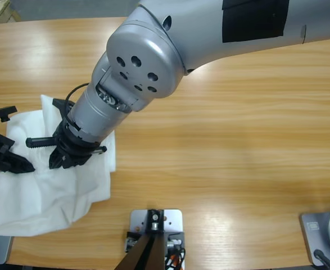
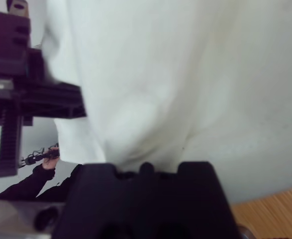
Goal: Fold clothes
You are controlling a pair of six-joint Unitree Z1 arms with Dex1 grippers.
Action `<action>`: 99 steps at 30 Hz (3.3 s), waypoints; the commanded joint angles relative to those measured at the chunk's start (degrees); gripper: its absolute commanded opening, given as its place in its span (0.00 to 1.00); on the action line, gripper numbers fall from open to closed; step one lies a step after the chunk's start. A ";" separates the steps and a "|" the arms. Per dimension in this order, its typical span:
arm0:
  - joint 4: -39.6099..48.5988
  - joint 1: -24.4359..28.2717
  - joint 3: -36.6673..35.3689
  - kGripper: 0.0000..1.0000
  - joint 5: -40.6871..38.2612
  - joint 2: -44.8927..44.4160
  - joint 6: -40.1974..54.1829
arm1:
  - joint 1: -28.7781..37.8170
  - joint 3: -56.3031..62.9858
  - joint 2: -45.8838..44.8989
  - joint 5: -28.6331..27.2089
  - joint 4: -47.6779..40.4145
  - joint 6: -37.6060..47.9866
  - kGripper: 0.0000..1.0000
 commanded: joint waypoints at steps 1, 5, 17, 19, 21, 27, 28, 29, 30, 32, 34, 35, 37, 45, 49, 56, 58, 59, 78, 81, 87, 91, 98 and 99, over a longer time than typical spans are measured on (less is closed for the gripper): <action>1.84 1.45 -0.72 0.00 1.34 4.05 1.81 | -0.33 0.64 3.22 -2.90 -0.27 0.29 0.00; 1.79 1.47 -1.21 0.00 4.22 2.38 7.45 | -0.33 0.87 2.45 -3.90 -0.61 0.19 0.00; 3.07 5.74 -4.82 0.00 5.35 5.22 20.20 | -0.33 3.44 0.50 -6.72 -1.29 0.49 0.00; 3.41 6.59 -5.47 0.00 5.77 5.37 22.85 | -0.33 3.44 0.67 -7.05 -1.31 0.80 0.00; 3.48 6.87 -5.54 0.00 5.66 6.33 23.73 | -0.34 3.52 0.97 -7.12 -1.31 0.91 0.00; 6.36 6.78 -6.36 0.00 5.82 10.18 26.19 | -0.40 4.40 1.06 -8.11 -1.14 1.42 0.00; 6.39 6.78 -6.52 0.00 5.59 10.87 26.21 | -0.41 4.60 1.04 -8.16 -1.06 1.42 0.00; 6.69 6.78 -6.73 0.00 5.15 11.76 26.21 | -0.41 4.74 1.20 -8.19 -1.05 1.50 0.00; 7.41 6.78 -7.21 0.00 4.96 12.96 26.23 | -0.41 4.75 1.32 -8.32 -1.05 1.66 0.00; 8.57 6.78 -7.98 0.00 4.73 14.45 26.23 | -0.41 4.88 1.59 -8.49 -1.10 1.77 0.00; 9.08 6.78 -8.35 0.00 4.48 15.79 26.23 | -0.41 5.56 1.48 -8.72 -1.22 1.87 0.00; 9.50 6.78 -8.63 0.00 4.56 16.35 26.17 | -0.41 5.70 1.46 -8.81 -1.22 2.00 0.00; 10.31 6.78 -9.23 0.56 4.50 18.16 26.23 | -0.41 5.23 1.29 -9.65 -0.06 2.16 0.29; 15.24 6.78 -11.41 1.00 3.17 19.06 28.58 | -0.41 2.56 -2.02 -20.50 9.85 2.21 1.00; 15.15 7.87 -15.22 1.00 8.21 7.62 26.84 | -0.41 2.29 -3.93 -20.32 9.90 1.10 1.00; 15.13 2.38 -18.28 0.68 12.41 -6.31 16.93 | -0.41 -12.91 -4.99 -19.83 24.69 -12.65 0.83; 13.27 0.43 -15.49 0.52 9.49 -9.28 15.77 | -0.47 -13.65 -5.06 -19.97 24.69 -13.42 0.42; 10.37 -0.73 -12.48 0.32 7.21 -10.82 13.29 | -1.01 -13.90 -5.02 -18.42 24.51 -13.56 0.06; -9.15 -12.82 6.80 0.00 12.29 -5.60 -14.75 | -6.57 -13.09 8.19 5.90 4.56 -11.15 0.00; -11.54 -13.23 7.68 0.00 12.27 -3.90 -15.47 | -6.93 -13.42 10.06 6.11 3.19 -10.92 0.00; -13.33 -16.41 9.04 0.00 12.11 -2.63 -17.26 | -9.92 -13.30 14.38 6.54 2.06 -10.84 0.00; -13.07 -17.13 11.11 0.00 11.41 -3.78 -18.51 | -13.16 -13.37 16.72 7.98 1.08 -10.89 0.00; -13.24 -18.43 11.94 0.00 10.20 -0.52 -22.38 | -14.83 -13.26 18.28 8.26 1.06 -10.89 0.00; -13.47 -19.24 11.97 0.00 9.86 0.30 -22.98 | -14.83 -13.33 18.55 8.24 1.06 -10.91 0.00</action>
